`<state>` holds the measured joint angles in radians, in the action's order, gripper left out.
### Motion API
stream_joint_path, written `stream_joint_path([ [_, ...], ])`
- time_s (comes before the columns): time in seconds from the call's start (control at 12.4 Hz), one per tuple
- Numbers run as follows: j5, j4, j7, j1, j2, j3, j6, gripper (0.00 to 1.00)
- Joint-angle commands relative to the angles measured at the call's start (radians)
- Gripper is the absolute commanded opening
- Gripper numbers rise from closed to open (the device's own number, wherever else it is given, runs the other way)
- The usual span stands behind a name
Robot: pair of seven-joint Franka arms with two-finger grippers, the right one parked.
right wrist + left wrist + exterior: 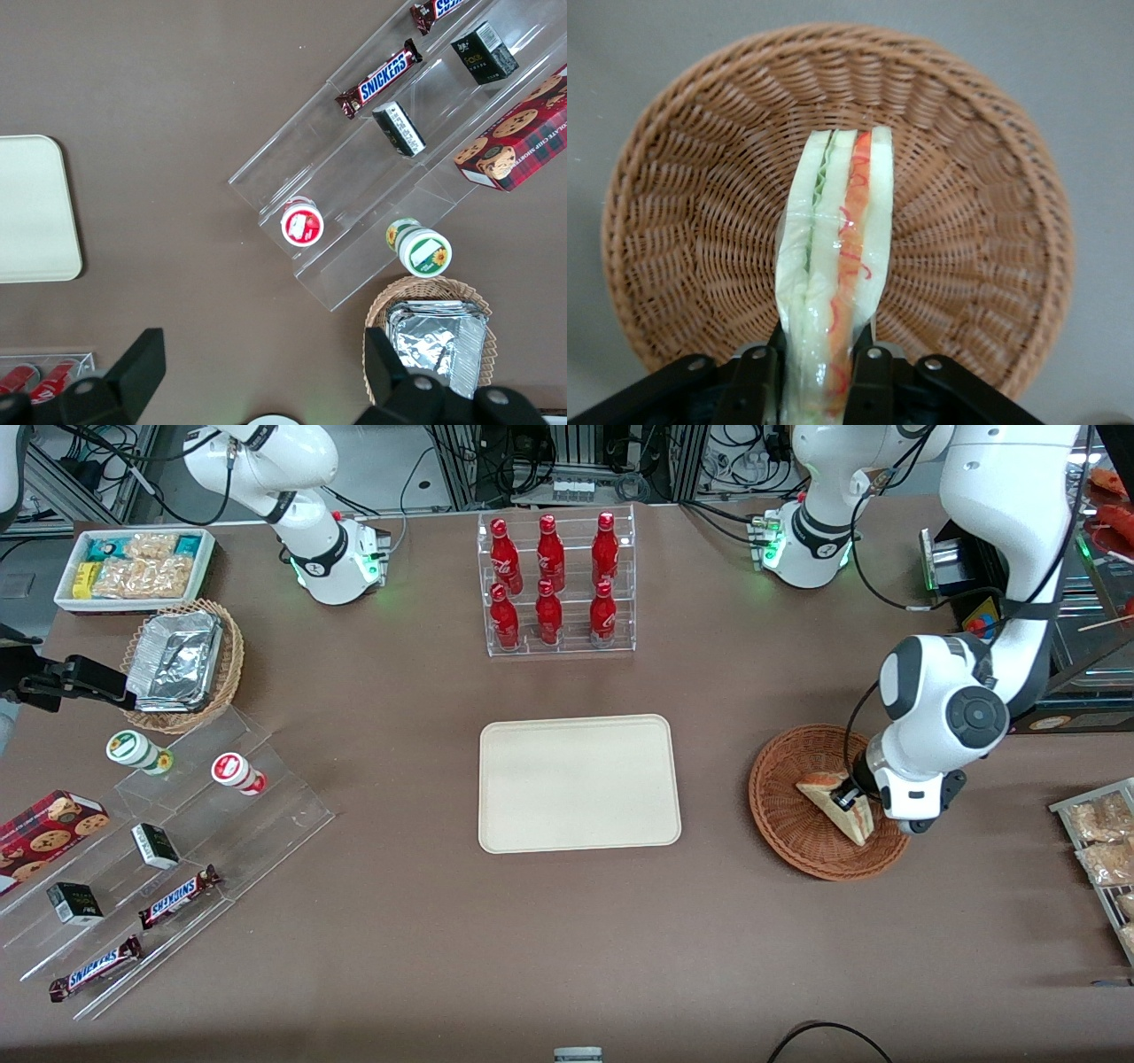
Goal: Place sandwich from basket to tray
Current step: 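Close the left gripper on the sandwich and lift it from the basket, then carry the held sandwich over to the cream tray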
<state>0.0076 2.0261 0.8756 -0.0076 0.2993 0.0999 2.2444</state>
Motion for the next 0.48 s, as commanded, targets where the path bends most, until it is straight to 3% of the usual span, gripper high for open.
stream_joint_path([
  [0.0, -0.003, -0.13, 0.011, -0.012, 0.004, 0.029, -0.162, 0.0],
  [0.24, 0.002, -0.17, -0.071, -0.038, 0.015, 0.078, -0.19, 0.0],
  [0.4, 0.0, -0.19, -0.079, -0.132, 0.03, 0.084, -0.201, 0.0],
])
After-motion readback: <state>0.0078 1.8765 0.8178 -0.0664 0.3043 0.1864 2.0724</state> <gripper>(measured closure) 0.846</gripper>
